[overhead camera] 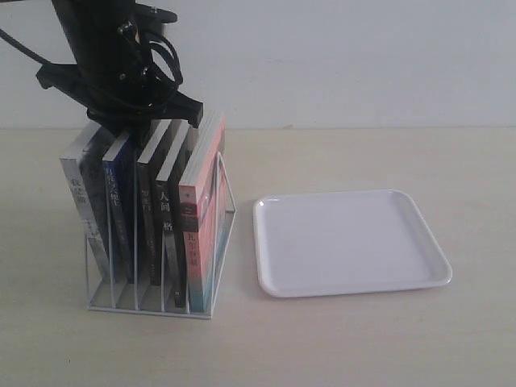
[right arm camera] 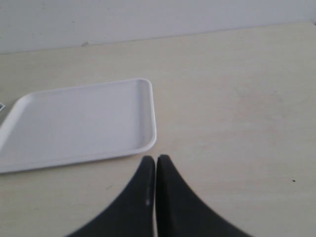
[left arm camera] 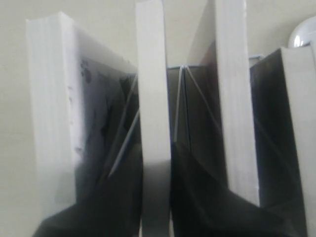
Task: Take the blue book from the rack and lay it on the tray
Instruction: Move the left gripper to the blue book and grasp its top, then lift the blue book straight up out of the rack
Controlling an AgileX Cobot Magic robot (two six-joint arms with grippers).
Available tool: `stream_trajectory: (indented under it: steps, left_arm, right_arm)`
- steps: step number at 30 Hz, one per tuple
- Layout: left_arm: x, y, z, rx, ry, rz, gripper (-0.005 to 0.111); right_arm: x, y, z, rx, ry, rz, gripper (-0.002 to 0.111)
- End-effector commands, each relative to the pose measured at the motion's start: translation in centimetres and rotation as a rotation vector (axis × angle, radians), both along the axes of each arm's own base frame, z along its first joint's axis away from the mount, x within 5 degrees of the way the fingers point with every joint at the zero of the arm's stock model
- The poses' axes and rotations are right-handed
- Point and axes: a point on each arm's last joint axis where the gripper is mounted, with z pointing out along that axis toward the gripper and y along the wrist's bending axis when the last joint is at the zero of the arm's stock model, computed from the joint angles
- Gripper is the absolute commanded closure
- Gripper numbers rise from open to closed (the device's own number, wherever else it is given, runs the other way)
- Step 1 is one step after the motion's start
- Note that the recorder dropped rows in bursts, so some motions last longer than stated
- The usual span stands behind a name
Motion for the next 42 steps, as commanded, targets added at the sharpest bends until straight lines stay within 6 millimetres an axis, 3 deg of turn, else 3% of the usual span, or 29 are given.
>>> stream_trajectory:
  steps: [1, 7, 27, 42]
  left_arm:
    - [0.1, 0.2, 0.0, 0.012, -0.01, -0.002, 0.097]
    - [0.1, 0.2, 0.6, 0.004, -0.024, -0.001, 0.097]
    - [-1.4, 1.1, 6.7, -0.068, -0.136, 0.023, 0.098]
    - [-5.1, 3.3, 12.6, -0.17, -0.274, 0.037, 0.098]
  right_arm:
    - [0.0, 0.0, 0.1, -0.01, -0.014, 0.002, 0.108]
    - [0.0, 0.0, 0.1, -0.01, -0.014, 0.002, 0.108]
    - [0.0, 0.0, 0.1, -0.01, -0.014, 0.002, 0.108]
    - [0.0, 0.0, 0.1, -0.01, -0.014, 0.002, 0.108]
